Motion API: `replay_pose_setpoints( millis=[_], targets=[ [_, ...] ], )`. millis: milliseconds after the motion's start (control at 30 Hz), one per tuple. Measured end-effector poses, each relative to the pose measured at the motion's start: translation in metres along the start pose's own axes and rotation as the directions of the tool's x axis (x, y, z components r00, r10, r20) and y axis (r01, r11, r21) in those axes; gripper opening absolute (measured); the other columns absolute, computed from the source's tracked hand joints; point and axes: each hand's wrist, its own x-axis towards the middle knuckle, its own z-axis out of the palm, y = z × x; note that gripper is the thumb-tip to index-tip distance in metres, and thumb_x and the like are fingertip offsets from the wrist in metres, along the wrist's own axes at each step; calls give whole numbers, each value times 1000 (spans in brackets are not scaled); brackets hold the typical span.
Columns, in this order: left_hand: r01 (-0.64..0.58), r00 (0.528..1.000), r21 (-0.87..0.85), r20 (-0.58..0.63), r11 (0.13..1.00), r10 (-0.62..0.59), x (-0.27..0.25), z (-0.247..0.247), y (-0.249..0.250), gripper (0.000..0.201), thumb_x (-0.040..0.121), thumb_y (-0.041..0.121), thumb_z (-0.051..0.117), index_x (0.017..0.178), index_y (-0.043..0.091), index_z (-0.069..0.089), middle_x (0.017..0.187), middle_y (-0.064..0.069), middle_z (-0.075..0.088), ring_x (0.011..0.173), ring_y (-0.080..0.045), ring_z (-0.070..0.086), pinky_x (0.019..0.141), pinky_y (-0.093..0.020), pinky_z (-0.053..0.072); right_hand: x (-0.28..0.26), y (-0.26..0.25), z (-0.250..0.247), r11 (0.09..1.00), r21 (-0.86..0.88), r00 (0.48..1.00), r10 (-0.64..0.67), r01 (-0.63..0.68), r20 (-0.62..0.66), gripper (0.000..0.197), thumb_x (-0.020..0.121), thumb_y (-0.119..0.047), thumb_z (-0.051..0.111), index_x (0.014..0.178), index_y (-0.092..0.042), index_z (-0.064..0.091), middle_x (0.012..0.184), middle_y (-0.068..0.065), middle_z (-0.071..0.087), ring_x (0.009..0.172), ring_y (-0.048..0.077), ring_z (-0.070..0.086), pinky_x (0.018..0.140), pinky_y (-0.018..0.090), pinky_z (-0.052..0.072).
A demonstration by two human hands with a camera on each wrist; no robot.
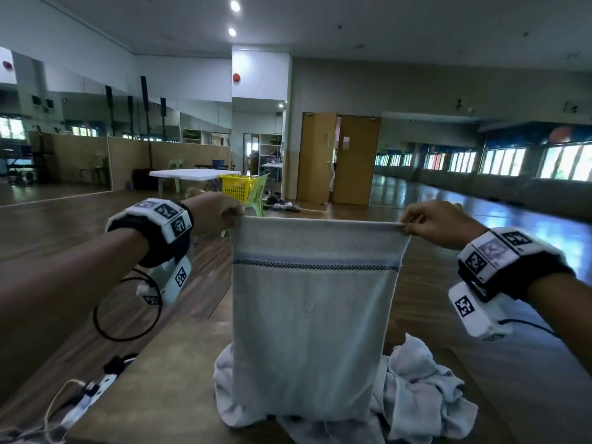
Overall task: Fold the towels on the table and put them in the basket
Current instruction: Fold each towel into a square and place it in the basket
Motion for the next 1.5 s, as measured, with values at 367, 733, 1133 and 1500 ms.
replay_pose_setpoints(
  millis=[367, 733, 1133, 1500],
  targets=[
    [-5, 879, -183, 469, 983, 92, -90, 240, 9, 21, 93, 23, 48, 107, 14, 61, 108, -1, 64, 105, -21, 58, 90, -29, 36, -117, 58, 228, 999, -8, 877, 46, -48, 478, 13, 84, -29, 63, 76, -39, 61, 78, -19, 62, 81, 2, 56, 89, 36, 43],
    [107, 888, -106, 457, 989, -47, -71, 350, 14, 14, 93, 28, 42, 92, 31, 55, 89, 13, 58, 90, -14, 51, 94, -38, 20, -121, 85, 332, 974, 9, 873, 199, -227, 445, 14, 82, -21, 64, 74, -31, 59, 75, -7, 65, 83, 21, 62, 88, 38, 45],
    [186, 894, -213, 442, 959, -75, -4, 424, 3, 9, 88, 28, 52, 91, 29, 60, 103, 7, 64, 107, -18, 54, 99, -42, 26, -59, 94, 384, 943, -332, 846, 180, -4, 501, 35, 83, -12, 46, 87, -34, 74, 110, -15, 67, 114, 19, 46, 85, 41, 24],
    [210, 888, -307, 457, 928, -49, 0, 429, 3, 14, 84, 31, 62, 83, 18, 65, 98, -2, 65, 94, -25, 60, 96, -44, 40, -65, 100, 392, 964, -266, 860, 136, 0, 492, 28, 87, -21, 48, 87, -30, 75, 97, -12, 67, 109, 16, 46, 87, 41, 22]
  ],
)
